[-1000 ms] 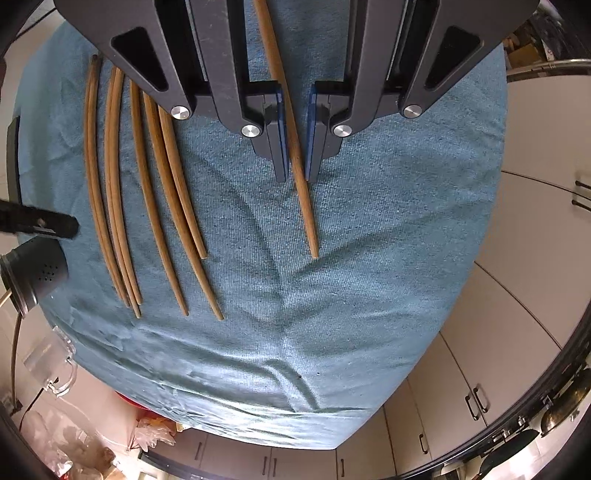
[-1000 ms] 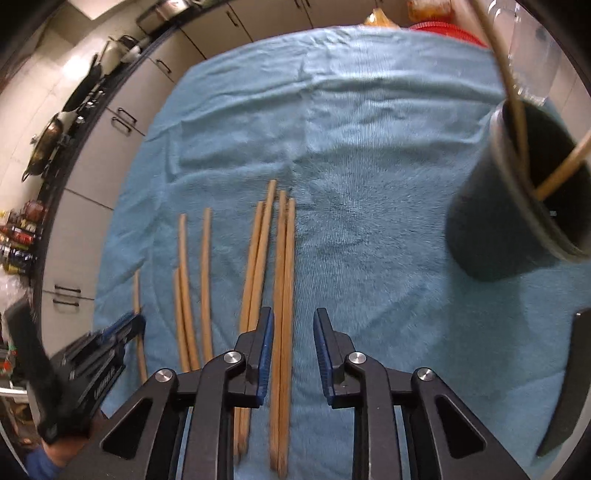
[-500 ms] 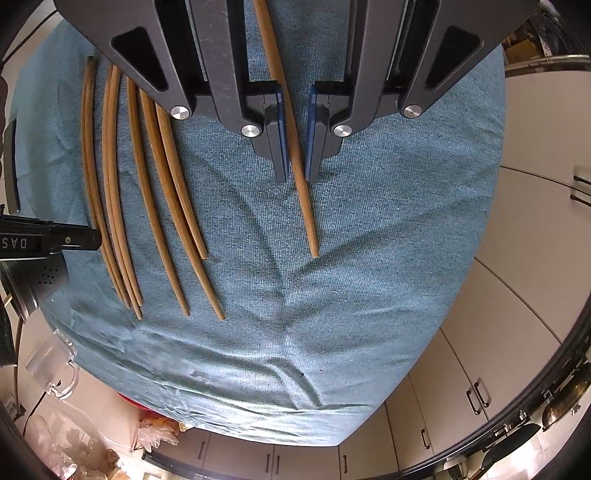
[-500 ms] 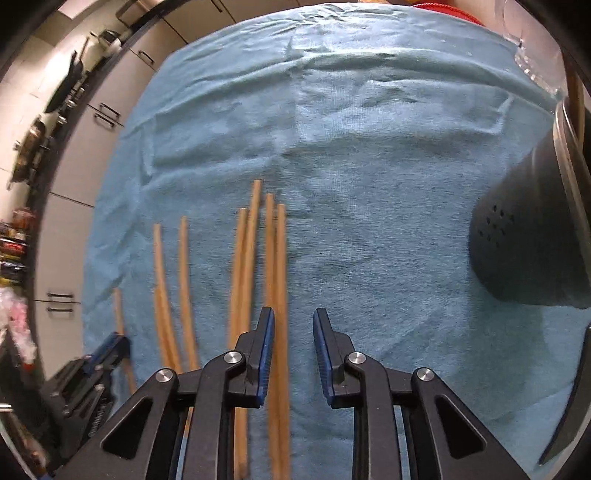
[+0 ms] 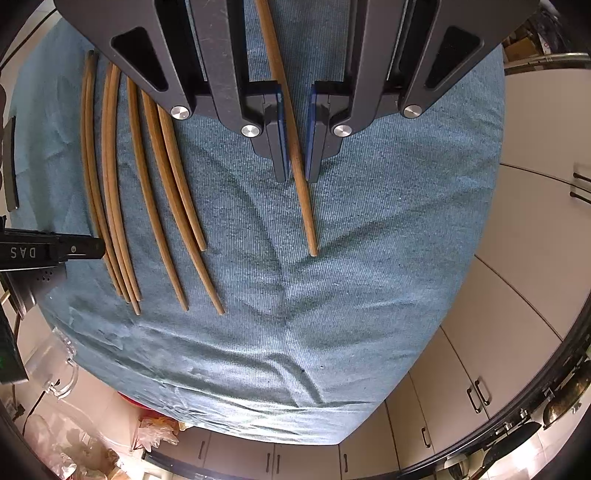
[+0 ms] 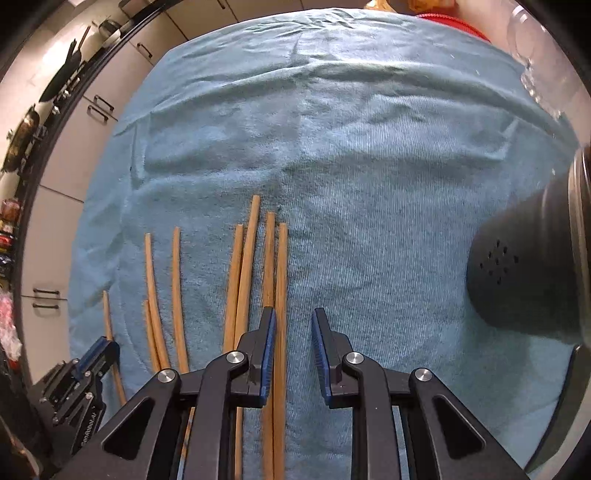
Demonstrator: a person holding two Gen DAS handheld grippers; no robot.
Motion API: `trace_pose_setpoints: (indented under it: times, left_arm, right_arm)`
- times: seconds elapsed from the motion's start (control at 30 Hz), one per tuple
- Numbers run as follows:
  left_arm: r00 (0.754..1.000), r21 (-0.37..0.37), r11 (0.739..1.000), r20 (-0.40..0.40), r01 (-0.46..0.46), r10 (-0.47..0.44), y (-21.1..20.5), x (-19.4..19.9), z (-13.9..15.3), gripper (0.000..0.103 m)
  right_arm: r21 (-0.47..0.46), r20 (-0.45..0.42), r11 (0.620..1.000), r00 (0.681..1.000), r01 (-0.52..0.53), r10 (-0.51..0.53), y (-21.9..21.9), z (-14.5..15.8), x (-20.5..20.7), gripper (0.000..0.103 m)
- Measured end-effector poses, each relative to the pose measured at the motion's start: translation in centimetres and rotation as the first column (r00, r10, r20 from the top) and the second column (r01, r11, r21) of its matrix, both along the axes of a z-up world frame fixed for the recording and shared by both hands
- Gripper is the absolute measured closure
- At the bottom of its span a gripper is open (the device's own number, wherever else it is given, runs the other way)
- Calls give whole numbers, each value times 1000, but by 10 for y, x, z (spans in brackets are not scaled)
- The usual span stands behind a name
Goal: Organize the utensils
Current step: 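Close the left gripper on a chopstick while the right gripper grasps another, then lift both chopsticks upright and carry them toward the black cup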
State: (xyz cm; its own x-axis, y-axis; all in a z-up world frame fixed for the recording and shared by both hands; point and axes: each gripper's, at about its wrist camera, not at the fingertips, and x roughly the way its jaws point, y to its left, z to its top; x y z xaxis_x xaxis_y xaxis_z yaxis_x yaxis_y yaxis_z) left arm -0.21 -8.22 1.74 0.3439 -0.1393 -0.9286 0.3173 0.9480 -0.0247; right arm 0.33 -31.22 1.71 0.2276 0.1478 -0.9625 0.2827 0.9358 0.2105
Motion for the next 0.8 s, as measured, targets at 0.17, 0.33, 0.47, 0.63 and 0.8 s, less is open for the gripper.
trace_pose_setpoints:
  times: [0.17,0.33,0.47,0.63,0.8]
  left_arm:
    - [1000,6,1000,3,-2,2,-2,4,0,94]
    - [1000,9,1000,7,-2,2,-4,6,-1,94]
    - [1000,14,1000,12,-1,1,-6,8,-1,94]
    - [1000,15,1000,20,4,-4,-9,10,-1,95]
    - [1000,-28,1000,-2,-7,7,-1,14,1,96]
  right_arm:
    - [-52,-25,999,1000,-17,15,7,-1,11,82]
    - [-74,-36,996,999,-41,38,13,-3,14,85]
    - [-109,-48,992,997,-63,58,21,-6,19,86]
    - [-127,-39,988,996,-82,78,28,-6,27,90]
    - [-62,-13,997,999,-50,49,19,-3,23,96]
